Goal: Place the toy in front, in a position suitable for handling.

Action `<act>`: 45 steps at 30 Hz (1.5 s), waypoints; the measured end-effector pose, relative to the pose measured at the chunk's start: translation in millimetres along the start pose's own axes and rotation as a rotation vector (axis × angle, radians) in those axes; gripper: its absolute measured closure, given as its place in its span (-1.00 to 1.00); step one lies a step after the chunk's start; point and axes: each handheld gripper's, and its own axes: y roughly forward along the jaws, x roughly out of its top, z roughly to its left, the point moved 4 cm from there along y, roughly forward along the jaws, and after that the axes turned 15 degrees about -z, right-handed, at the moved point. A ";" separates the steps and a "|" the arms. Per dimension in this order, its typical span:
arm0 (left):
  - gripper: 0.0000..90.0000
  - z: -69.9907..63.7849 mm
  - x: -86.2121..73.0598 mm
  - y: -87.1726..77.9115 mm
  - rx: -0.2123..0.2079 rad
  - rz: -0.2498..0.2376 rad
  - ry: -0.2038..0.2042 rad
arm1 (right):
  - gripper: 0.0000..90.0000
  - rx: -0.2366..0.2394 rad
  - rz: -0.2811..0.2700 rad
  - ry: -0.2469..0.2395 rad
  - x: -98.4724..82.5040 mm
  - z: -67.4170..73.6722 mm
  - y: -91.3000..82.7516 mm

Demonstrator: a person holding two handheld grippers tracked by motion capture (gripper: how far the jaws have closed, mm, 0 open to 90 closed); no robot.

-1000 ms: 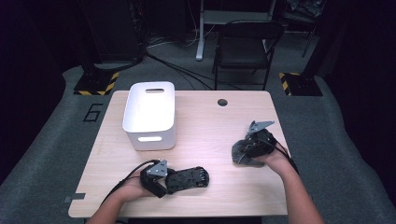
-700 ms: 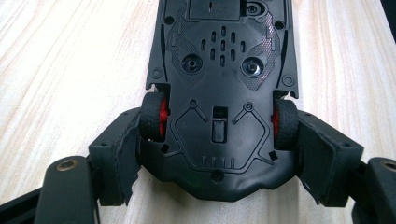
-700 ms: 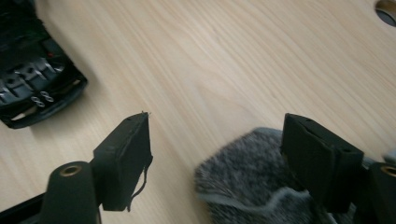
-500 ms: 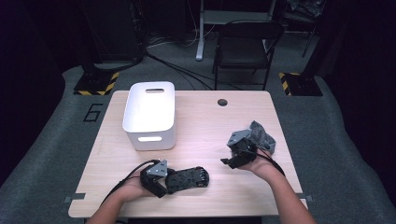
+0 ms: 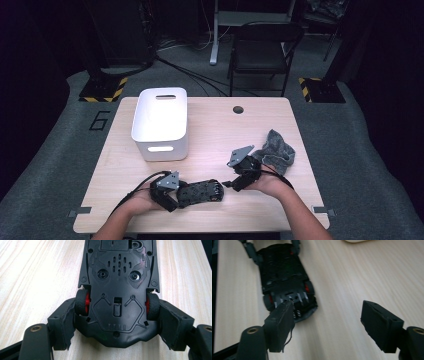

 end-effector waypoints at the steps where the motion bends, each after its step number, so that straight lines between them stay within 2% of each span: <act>1: -0.46 -0.2 -0.1 0.2 0.001 -0.002 0.002 | -0.49 0.024 0.005 -0.007 0.7 3.0 2.4; 8: -0.46 -1.8 0.3 -2.6 -0.028 0.024 0.014 | -0.56 0.140 0.037 -0.051 0.8 22.8 21.3; 11: -0.46 -3.0 0.3 -3.8 -0.040 0.033 0.013 | -0.60 0.161 0.060 -0.076 -0.1 28.4 28.3; 21: -0.46 -6.8 0.7 -6.6 -0.063 0.063 0.021 | -0.67 0.218 0.091 -0.103 0.6 44.6 46.7; 25: -0.46 -8.6 2.0 -6.3 -0.070 0.089 0.041 | -0.65 0.224 0.109 -0.103 -2.7 47.4 52.2; 29: -0.46 -9.7 3.0 -7.0 -0.077 0.090 0.042 | -0.45 0.237 0.102 -0.124 -3.3 49.4 53.7; 34: -0.46 -11.6 8.8 -9.6 -0.073 0.109 0.038 | -0.45 0.231 0.119 -0.125 -6.3 50.4 55.4; 39: -0.46 -12.3 12.5 -12.4 -0.074 0.099 0.033 | -0.44 0.227 0.118 -0.134 -8.9 52.6 57.4; 45: -0.46 -14.5 16.7 -14.3 -0.072 0.134 0.059 | -0.44 0.238 0.112 -0.134 -10.6 54.4 58.3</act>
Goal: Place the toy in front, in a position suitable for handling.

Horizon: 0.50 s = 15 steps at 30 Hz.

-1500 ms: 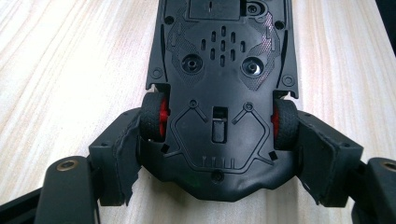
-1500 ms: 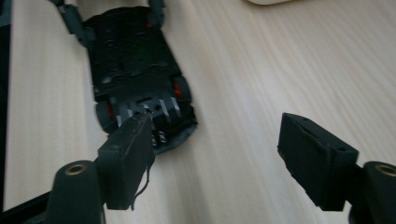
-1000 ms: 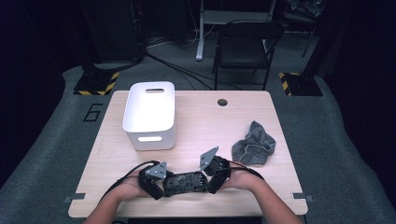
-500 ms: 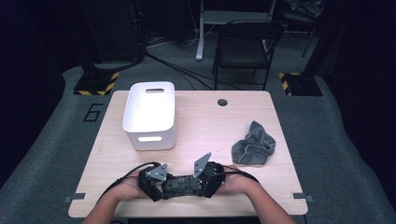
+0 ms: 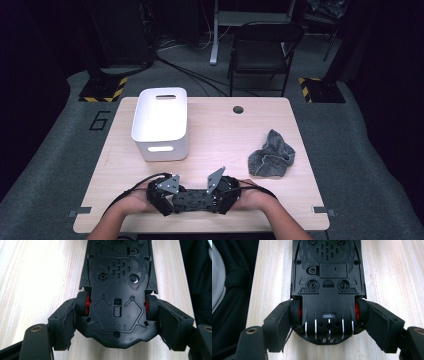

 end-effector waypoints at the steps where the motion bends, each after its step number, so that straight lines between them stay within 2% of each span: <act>1: -0.46 -0.2 0.8 -0.8 0.001 -0.001 0.002 | -0.43 0.001 -0.002 0.000 0.1 0.2 0.0; 8: -0.46 -1.6 5.6 -3.8 0.008 0.008 -0.010 | -0.43 0.004 -0.016 0.002 -0.3 0.1 -0.6; 15: -0.46 -3.6 16.9 -13.1 0.010 -0.013 -0.008 | -0.44 0.003 -0.030 0.010 0.9 1.0 -1.1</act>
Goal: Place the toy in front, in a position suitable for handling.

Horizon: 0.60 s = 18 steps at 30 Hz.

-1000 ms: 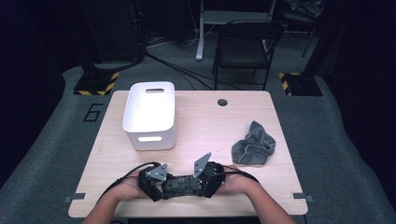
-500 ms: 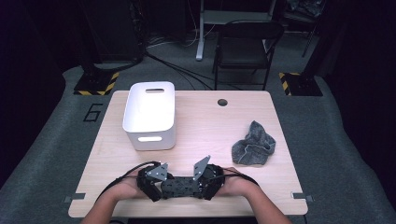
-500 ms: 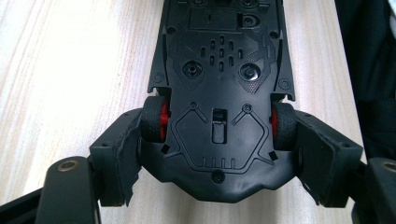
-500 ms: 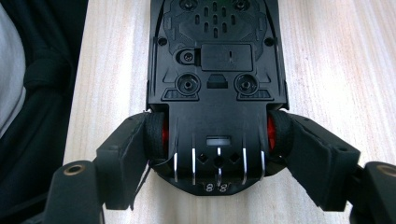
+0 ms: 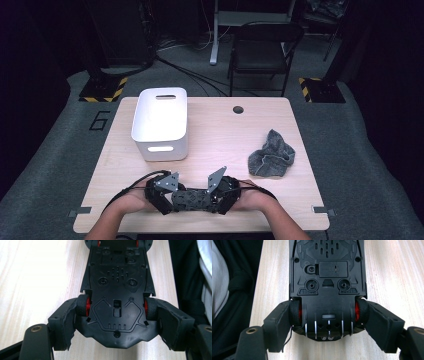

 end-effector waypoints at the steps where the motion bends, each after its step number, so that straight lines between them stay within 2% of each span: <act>1: -0.46 -0.3 1.2 -1.1 0.005 -0.003 0.001 | -0.44 -0.003 -0.005 -0.003 0.3 0.1 0.3; 4: -0.46 -0.4 5.6 -5.8 0.004 -0.013 0.005 | -0.44 -0.004 -0.011 -0.002 1.7 0.7 1.1; 9: -0.46 -1.4 8.5 -7.4 0.007 -0.002 -0.002 | -0.45 0.007 -0.015 0.008 3.1 0.5 2.0; 10: -0.46 -1.6 9.1 -7.3 0.008 -0.003 0.001 | -0.48 0.003 -0.019 0.014 3.3 0.4 2.3; 11: -0.46 -1.6 9.7 -7.3 0.009 -0.004 0.002 | -0.55 0.020 -0.016 0.035 3.9 1.2 2.3; 13: -0.46 -1.5 10.8 -6.8 0.009 -0.008 0.001 | -0.66 0.014 -0.023 0.040 7.0 1.3 3.9; 18: -0.46 -1.7 12.3 -6.6 0.004 -0.007 0.002 | -0.70 0.014 -0.041 0.025 20.2 2.3 12.3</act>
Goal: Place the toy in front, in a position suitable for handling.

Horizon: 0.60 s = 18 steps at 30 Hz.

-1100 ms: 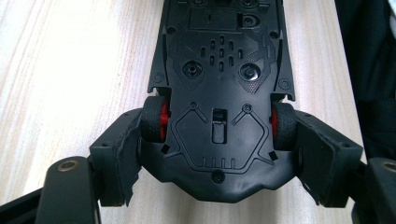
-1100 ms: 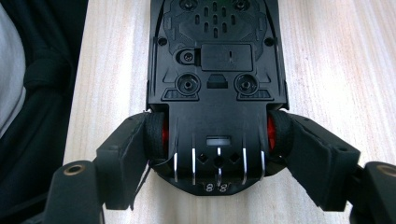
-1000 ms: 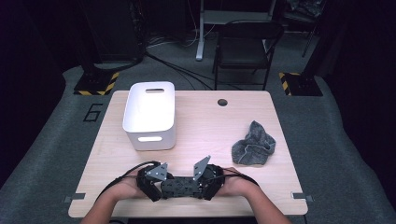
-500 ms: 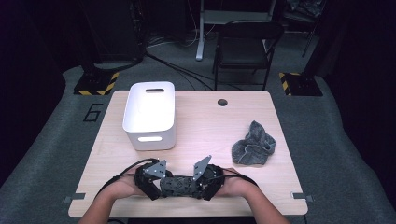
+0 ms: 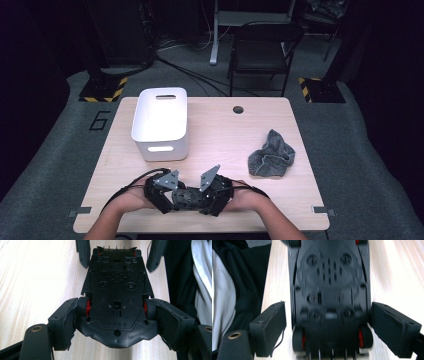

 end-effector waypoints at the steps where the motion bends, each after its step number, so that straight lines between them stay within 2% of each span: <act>1: -0.46 0.0 0.0 0.4 0.008 -0.004 0.002 | -0.70 -0.003 0.002 -0.004 2.3 0.2 2.5; 4: -0.46 0.5 0.0 0.3 0.011 -0.007 0.004 | -0.69 0.007 -0.006 -0.027 9.1 -1.1 11.6; 9: -0.46 0.9 -0.2 -0.6 0.002 -0.006 0.000 | -0.67 0.015 0.005 -0.022 10.9 -1.6 24.6; 18: -0.46 1.0 0.4 0.9 0.003 -0.016 -0.010 | -0.58 0.032 -0.003 -0.034 16.9 0.8 32.4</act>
